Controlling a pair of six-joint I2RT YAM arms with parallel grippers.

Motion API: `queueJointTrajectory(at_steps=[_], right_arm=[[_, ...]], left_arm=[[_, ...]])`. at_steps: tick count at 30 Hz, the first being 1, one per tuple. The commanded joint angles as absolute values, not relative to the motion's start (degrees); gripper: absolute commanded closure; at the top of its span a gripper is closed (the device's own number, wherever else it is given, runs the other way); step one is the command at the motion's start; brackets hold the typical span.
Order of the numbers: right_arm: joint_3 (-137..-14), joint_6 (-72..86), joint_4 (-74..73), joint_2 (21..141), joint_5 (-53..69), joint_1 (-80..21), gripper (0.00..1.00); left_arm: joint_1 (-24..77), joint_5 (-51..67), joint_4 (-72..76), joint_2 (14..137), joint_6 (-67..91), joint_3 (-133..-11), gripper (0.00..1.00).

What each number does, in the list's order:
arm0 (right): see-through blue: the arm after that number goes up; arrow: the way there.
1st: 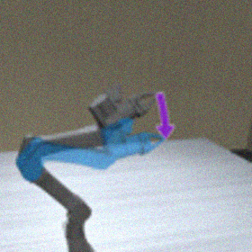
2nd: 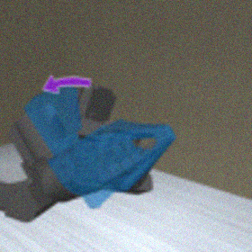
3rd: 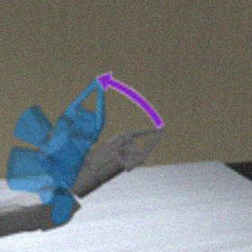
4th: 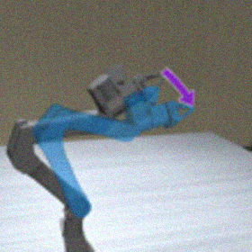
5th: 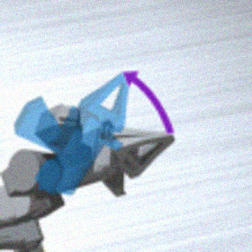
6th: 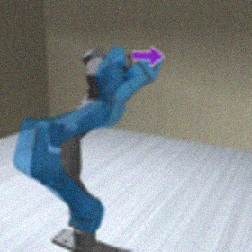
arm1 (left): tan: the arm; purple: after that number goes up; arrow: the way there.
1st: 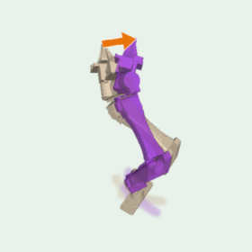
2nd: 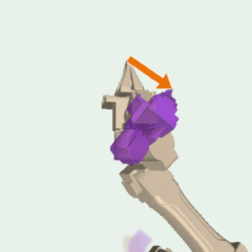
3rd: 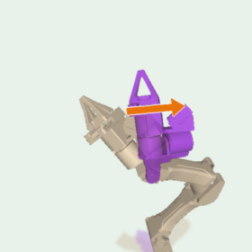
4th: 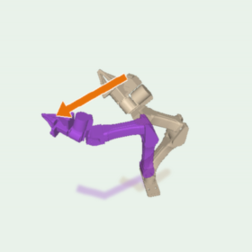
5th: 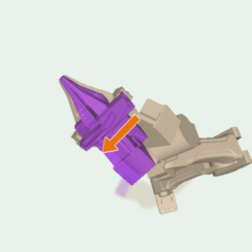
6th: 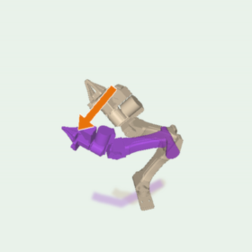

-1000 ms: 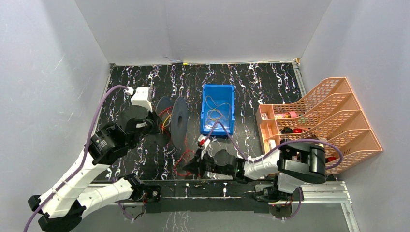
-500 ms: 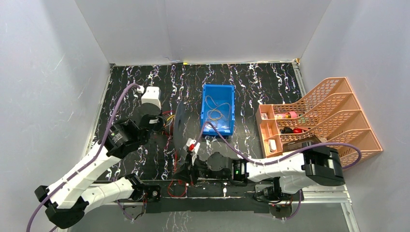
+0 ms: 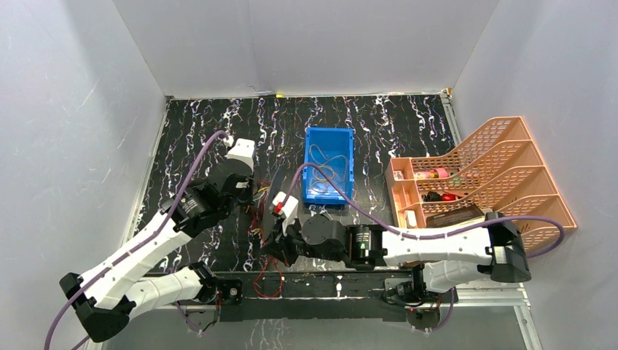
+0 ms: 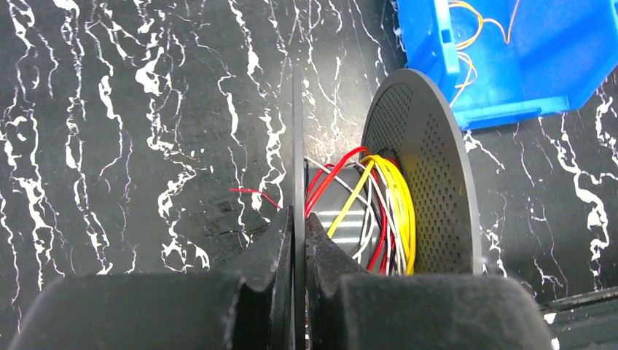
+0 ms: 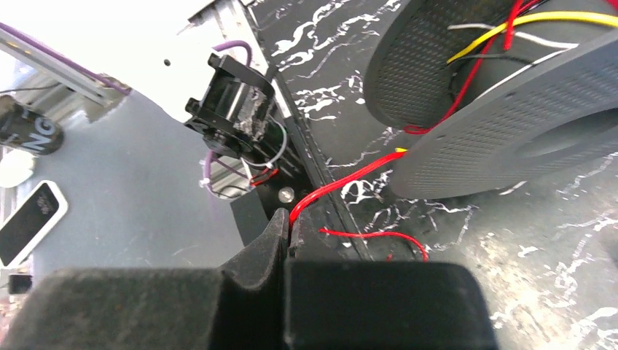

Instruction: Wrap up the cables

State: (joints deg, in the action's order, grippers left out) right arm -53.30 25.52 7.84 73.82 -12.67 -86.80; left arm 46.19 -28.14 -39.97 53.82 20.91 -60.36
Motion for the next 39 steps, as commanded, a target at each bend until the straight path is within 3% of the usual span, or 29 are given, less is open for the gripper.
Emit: queueJointTrajectory(at_steps=[1,19,34,39], right_arm=[[-60.2,21.7,-3.0,72.3,-15.9,-85.1,1.00],[-61.2,11.1,-11.9,71.2,-17.7,-69.7,0.93],[-51.4,14.4,-5.0,74.1,-17.2,-58.3,0.89],[-46.7,17.2,-1.0,74.7,-13.3,-56.0,0.83]], left_arm=[[46.0,-25.0,-37.3,54.2,18.0,-59.9,1.00],[46.0,-13.3,-38.7,56.4,11.9,-58.5,1.00],[45.9,-7.7,-39.5,54.4,9.7,-58.9,1.00],[45.9,-6.6,-39.5,53.9,9.8,-59.7,1.00]])
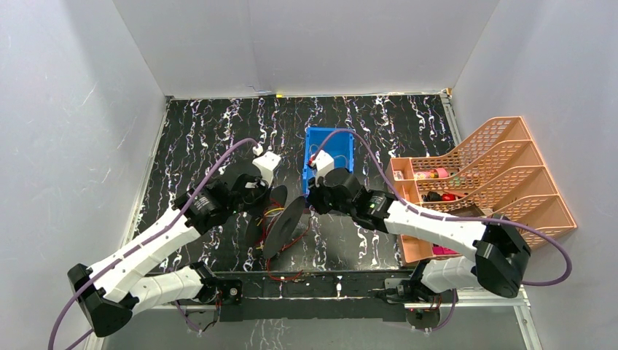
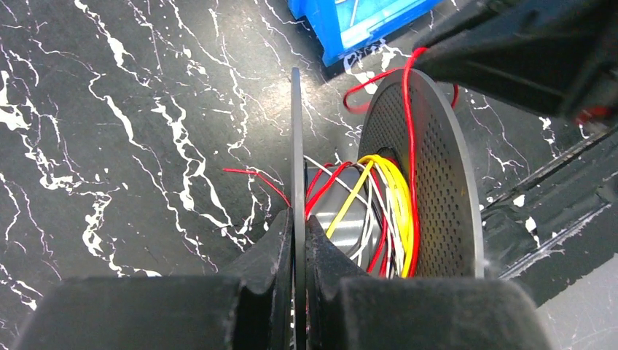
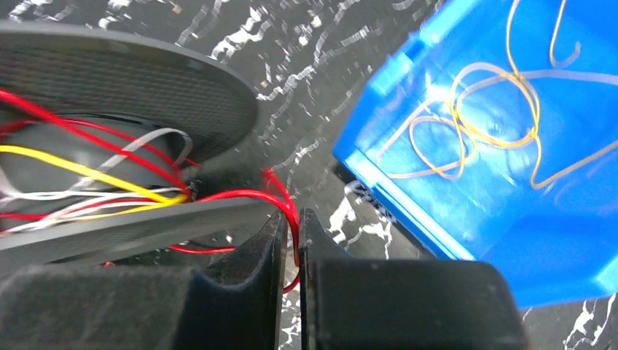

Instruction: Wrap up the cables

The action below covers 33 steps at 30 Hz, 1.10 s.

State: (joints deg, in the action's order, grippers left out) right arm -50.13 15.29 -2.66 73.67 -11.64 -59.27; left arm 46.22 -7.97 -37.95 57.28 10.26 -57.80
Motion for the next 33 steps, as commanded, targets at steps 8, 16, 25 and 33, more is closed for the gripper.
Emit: queueJointTrajectory(at_steps=[8,16,25,33], right_arm=[[-42.4,20.2,4.4,78.2,-8.4,-53.4,0.79],[-40.2,22.5,7.6,81.8,-3.5,-53.0,0.72],[-38.3,25.0,9.4,80.9,-0.6,-52.9,0.65],[-37.3,29.4,7.7,74.9,-2.6,-53.0,0.59]], left_arm=[[45.9,-4.7,-40.1,52.3,10.4,-62.3,1.00],[46.0,-4.5,-41.6,50.3,12.1,-67.9,1.00],[45.9,-9.7,-42.1,49.6,14.1,-72.7,1.00],[46.0,-16.1,-41.8,49.6,15.9,-74.4,1.00]])
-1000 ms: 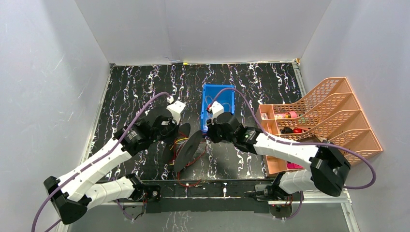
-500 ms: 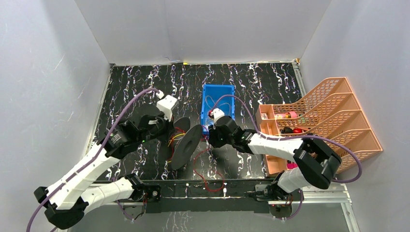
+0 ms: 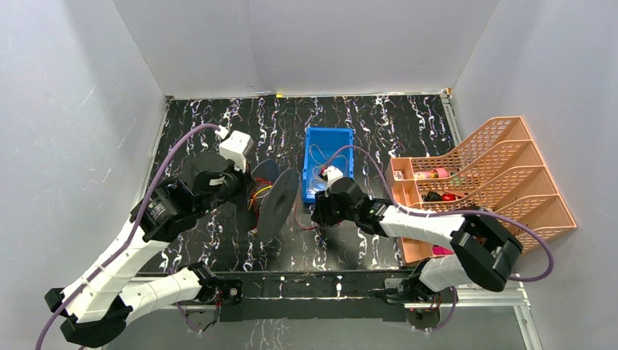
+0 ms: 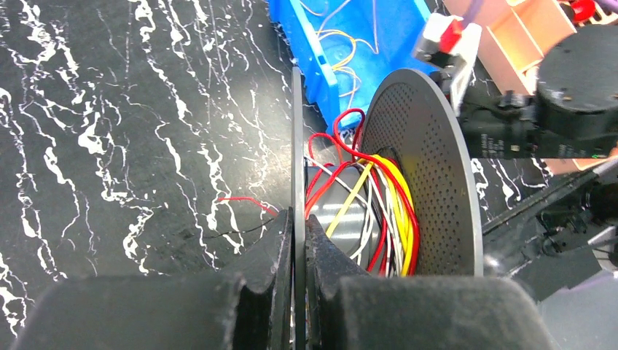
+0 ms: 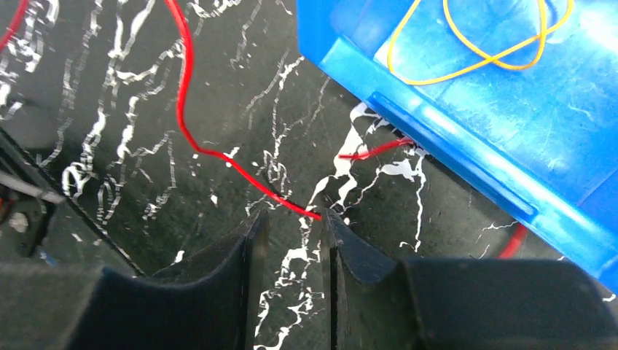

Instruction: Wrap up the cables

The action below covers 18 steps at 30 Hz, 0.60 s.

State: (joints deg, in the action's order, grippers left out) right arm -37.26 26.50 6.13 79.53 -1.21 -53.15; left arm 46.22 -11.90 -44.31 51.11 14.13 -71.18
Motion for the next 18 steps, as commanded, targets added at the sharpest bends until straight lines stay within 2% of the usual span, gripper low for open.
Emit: queueJointTrajectory(at_steps=[1,8,18], right_arm=[[-37.4,29.6,7.0,73.9,-3.4,-53.0,0.59],[-37.6,27.1,5.7,68.5,-4.0,-53.0,0.52],[-35.0,21.2,18.3,73.4,8.3,-53.1,0.46]], left_arm=[[45.9,-16.4,-41.8,49.7,15.9,-74.5,1.00],[46.0,-16.7,-41.5,50.6,15.9,-75.1,1.00],[45.9,-16.2,-41.5,50.5,15.8,-75.5,1.00]])
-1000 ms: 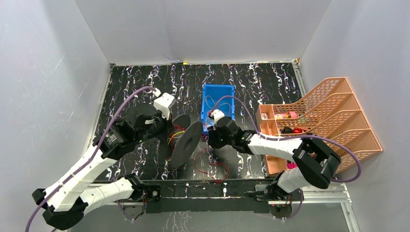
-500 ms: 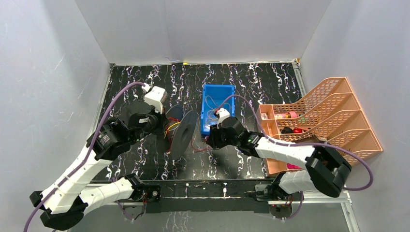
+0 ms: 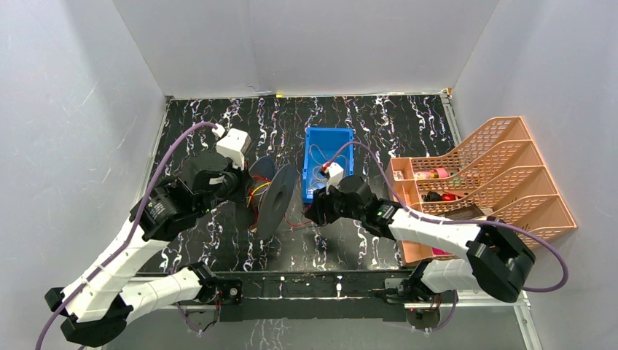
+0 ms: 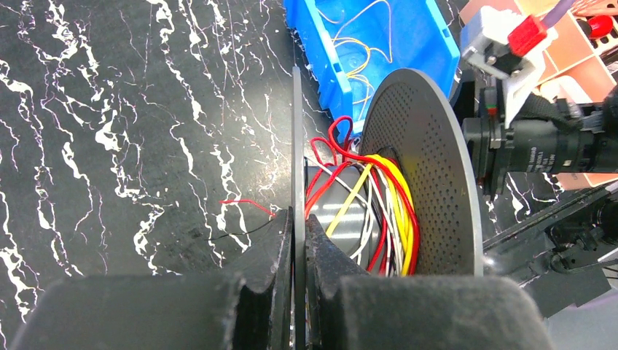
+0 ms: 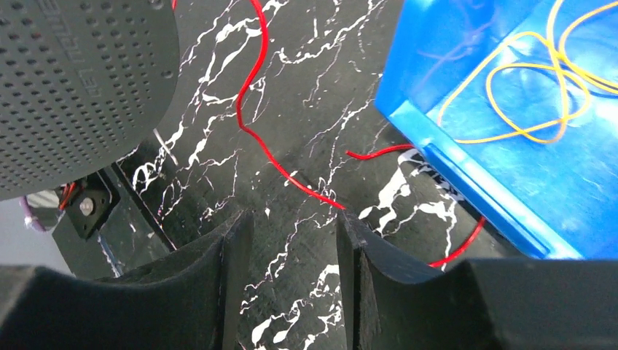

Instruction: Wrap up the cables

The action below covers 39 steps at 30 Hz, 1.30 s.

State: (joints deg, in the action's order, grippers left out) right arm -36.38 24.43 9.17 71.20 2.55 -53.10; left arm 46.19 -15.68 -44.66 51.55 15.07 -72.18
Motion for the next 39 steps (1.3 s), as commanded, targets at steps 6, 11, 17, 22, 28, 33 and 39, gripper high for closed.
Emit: queueJointTrajectory(at_steps=[6,11,17,22,28,33,39], right_arm=[[-34.0,15.0,27.7,79.6,12.8,-53.3,0.44],[-33.9,9.5,32.2,84.1,15.1,-53.3,0.41],[-33.8,6.0,33.1,87.1,14.2,-53.3,0.40],[-33.0,5.7,34.3,89.5,14.4,-53.3,0.40],[-32.7,6.5,35.1,91.1,14.9,-53.3,0.48],[-32.9,6.7,34.5,92.1,16.3,-53.3,0.60],[-32.5,7.1,34.2,92.6,16.5,-53.3,0.62]], left_arm=[[46.0,-15.8,-41.5,50.7,15.9,-76.0,1.00],[45.9,-15.5,-41.5,50.6,15.9,-76.4,1.00],[46.0,-15.4,-42.1,50.3,15.8,-77.3,1.00],[46.0,-15.3,-42.1,50.0,15.8,-77.5,1.00],[45.9,-15.4,-42.1,49.8,15.8,-77.6,1.00],[46.0,-15.5,-42.1,49.5,16.2,-77.6,1.00],[46.0,-15.6,-42.1,49.0,16.8,-77.9,1.00]])
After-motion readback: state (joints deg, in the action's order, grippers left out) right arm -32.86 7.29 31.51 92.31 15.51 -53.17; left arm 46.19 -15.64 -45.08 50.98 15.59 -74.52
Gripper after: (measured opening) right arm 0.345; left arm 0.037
